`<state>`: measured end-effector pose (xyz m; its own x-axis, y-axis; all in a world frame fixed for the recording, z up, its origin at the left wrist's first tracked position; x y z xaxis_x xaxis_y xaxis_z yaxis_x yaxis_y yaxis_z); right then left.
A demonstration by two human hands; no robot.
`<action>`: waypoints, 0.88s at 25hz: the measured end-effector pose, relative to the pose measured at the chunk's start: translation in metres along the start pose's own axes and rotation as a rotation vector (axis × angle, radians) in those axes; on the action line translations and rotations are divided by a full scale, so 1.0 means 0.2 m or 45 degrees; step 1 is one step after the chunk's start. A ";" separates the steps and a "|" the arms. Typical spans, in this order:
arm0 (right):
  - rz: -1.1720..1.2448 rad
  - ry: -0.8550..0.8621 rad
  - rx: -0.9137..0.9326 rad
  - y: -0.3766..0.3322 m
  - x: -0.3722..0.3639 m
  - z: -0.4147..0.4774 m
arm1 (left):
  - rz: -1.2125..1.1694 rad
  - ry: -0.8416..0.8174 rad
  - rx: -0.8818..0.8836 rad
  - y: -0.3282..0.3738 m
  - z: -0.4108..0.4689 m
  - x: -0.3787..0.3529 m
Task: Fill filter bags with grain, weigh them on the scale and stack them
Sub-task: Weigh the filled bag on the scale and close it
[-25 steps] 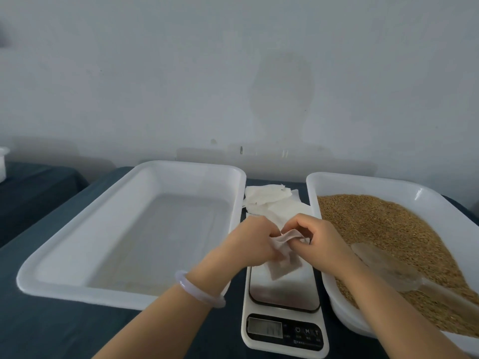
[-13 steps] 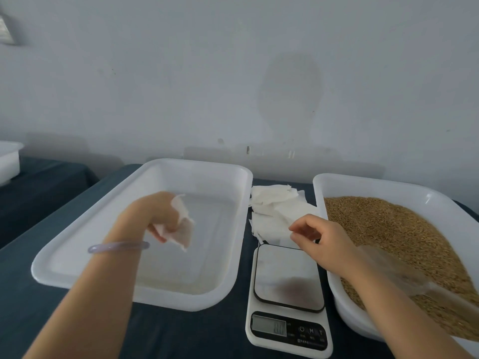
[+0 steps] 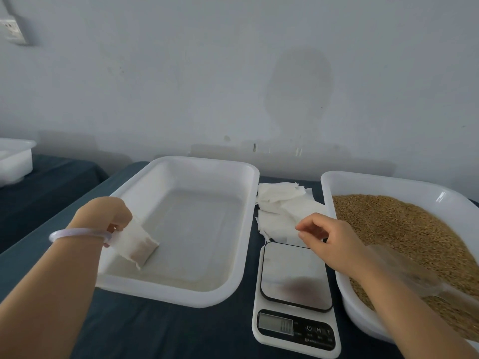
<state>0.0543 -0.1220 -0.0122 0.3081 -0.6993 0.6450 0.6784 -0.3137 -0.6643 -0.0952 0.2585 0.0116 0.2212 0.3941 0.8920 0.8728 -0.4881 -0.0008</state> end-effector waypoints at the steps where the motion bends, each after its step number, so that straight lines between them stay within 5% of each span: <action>1: -0.004 -0.004 -0.005 0.00 0.00 0.00 | 0.038 0.017 0.002 -0.01 -0.01 0.01; 8: -0.011 -0.008 0.005 -0.01 0.00 0.00 | -0.189 0.094 -0.017 -0.05 0.04 0.00; 12: -0.032 -0.021 -0.013 -0.01 -0.01 0.01 | -0.072 0.276 -0.104 0.01 0.03 0.07; 17: -0.201 -0.063 -0.099 0.01 -0.02 0.04 | -0.156 0.477 -0.715 0.44 -0.23 0.03; 22: -1.058 -0.685 -0.253 0.06 -0.13 0.15 | -0.330 0.293 -1.104 0.85 -0.47 -0.19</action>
<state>0.0749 -0.0873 -0.0262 0.0816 0.1565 0.9843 0.7066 -0.7056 0.0537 0.0038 0.0886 0.0201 -0.1073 0.4532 0.8849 0.2329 -0.8539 0.4655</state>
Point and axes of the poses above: each hand's wrist, its own z-axis towards the middle knuckle, its own x-axis out of the back of the hand, y = z × x, the point moved 3 cm from there along z, towards the middle knuckle, and after that the axes turned 4 degrees about x, right-handed, at the moved point
